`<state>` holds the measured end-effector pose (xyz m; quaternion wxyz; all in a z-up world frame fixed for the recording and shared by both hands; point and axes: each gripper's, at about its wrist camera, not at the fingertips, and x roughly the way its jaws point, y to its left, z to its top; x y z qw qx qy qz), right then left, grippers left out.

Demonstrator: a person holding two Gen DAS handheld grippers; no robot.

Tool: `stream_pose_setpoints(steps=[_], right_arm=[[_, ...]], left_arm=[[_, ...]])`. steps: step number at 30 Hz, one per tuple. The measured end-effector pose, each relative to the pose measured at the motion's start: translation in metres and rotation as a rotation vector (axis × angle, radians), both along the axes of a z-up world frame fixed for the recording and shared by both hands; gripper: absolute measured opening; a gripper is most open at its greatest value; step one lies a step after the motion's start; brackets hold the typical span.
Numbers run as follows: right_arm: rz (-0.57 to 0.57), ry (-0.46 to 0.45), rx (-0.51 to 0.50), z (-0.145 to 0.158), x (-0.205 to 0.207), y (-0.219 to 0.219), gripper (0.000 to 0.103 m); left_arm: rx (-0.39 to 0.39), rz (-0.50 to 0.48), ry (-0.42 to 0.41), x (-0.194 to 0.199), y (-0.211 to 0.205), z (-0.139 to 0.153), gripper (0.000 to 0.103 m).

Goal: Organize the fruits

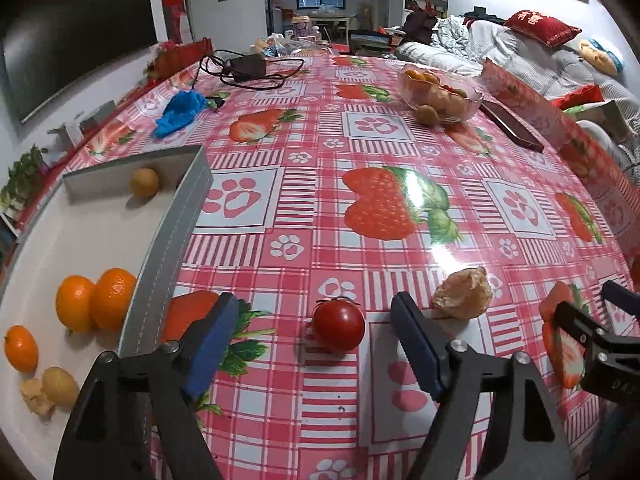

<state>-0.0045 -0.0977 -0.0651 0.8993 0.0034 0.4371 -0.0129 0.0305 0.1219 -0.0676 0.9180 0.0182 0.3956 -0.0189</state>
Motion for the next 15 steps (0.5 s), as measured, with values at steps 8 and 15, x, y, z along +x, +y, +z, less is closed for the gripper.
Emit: stream_pose_setpoints(steps=[8, 15], right_arm=[[0.001, 0.0, -0.001, -0.0004, 0.0002, 0.0006, 0.103], [0.001, -0.001, -0.001, -0.0004, -0.0002, 0.0009, 0.103]], left_arm=[[0.02, -0.002, -0.02, -0.0043, -0.0047, -0.0016, 0.084], [0.018, -0.002, -0.02, -0.0045, -0.0042, -0.0017, 0.085]])
